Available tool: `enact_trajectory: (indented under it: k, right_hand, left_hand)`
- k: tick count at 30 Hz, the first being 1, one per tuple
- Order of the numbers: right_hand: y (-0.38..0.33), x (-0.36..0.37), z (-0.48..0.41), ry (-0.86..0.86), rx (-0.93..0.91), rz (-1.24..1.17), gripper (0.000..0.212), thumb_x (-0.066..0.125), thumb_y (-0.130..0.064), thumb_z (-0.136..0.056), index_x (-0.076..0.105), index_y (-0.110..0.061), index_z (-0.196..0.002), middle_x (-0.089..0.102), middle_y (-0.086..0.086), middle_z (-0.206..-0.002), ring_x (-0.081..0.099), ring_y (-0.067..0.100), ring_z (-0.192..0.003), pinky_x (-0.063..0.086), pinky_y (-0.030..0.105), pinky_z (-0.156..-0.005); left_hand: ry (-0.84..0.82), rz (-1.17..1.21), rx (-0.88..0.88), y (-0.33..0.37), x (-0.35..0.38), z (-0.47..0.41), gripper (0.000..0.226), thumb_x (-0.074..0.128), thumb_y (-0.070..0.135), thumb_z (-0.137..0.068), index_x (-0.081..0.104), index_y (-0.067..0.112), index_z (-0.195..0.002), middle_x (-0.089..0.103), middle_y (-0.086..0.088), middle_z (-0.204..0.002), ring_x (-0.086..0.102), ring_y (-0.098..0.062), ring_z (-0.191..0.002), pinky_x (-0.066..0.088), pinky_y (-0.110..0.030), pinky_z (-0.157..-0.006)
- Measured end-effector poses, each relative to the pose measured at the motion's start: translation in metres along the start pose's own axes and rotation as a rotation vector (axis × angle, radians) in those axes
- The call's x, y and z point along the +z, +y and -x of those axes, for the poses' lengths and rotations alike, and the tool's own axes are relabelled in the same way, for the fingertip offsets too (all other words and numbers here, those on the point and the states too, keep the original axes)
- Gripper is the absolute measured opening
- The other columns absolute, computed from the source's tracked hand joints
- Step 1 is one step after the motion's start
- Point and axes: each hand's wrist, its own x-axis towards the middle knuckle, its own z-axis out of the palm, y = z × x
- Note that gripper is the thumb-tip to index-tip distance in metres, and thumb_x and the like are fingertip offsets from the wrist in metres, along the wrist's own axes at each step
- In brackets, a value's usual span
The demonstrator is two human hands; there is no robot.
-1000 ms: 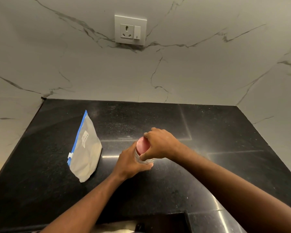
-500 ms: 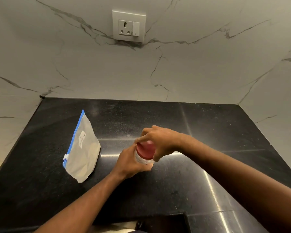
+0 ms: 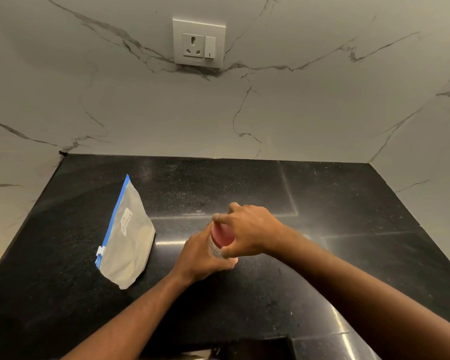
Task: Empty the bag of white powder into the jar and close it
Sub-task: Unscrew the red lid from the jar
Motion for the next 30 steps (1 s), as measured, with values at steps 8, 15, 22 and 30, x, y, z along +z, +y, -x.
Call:
enact_trajectory:
  k: [8, 15, 22, 30]
  right_hand:
    - [0.006, 0.004, 0.012, 0.07, -0.08, -0.237, 0.055, 0.055, -0.066, -0.086, 0.063, -0.036, -0.131, 0.053, -0.006, -0.147, 0.052, 0.017, -0.126, 0.053, 0.039, -0.088]
    - [-0.009, 0.006, 0.004, 0.108, 0.147, 0.073, 0.069, 0.054, -0.076, -0.077, 0.064, -0.019, -0.114, 0.061, -0.003, -0.08, 0.053, 0.019, -0.065, 0.03, 0.028, -0.05]
    - [0.0, -0.021, 0.001, -0.17, -0.183, -0.181, 0.026, 0.075, -0.04, -0.078, 0.074, -0.04, -0.105, 0.052, -0.013, -0.145, 0.045, 0.012, -0.127, 0.051, 0.038, -0.088]
    - [-0.013, -0.004, -0.004, 0.033, 0.176, 0.116, 0.074, 0.052, -0.081, -0.081, 0.059, -0.016, -0.116, 0.063, 0.0, -0.088, 0.053, 0.021, -0.069, 0.036, 0.03, -0.056]
  left_hand:
    - [0.0, -0.007, 0.014, 0.001, -0.002, 0.0, 0.07, 0.092, 0.049, -0.062, 0.058, 0.048, -0.123, 0.075, 0.029, -0.103, 0.073, 0.008, -0.091, 0.062, -0.02, -0.075]
    - [0.019, 0.01, 0.004, 0.001, -0.002, 0.001, 0.083, 0.095, 0.054, -0.058, 0.055, 0.049, -0.131, 0.076, 0.026, -0.103, 0.073, 0.006, -0.093, 0.062, -0.02, -0.075]
    - [-0.008, -0.028, 0.009, -0.002, -0.001, 0.0, 0.076, 0.091, 0.059, -0.06, 0.056, 0.047, -0.126, 0.073, 0.027, -0.103, 0.07, 0.01, -0.096, 0.061, -0.017, -0.079]
    - [-0.004, 0.013, 0.0, 0.002, -0.004, 0.001, 0.085, 0.094, 0.057, -0.06, 0.051, 0.055, -0.133, 0.073, 0.035, -0.105, 0.071, 0.012, -0.095, 0.057, -0.009, -0.072]
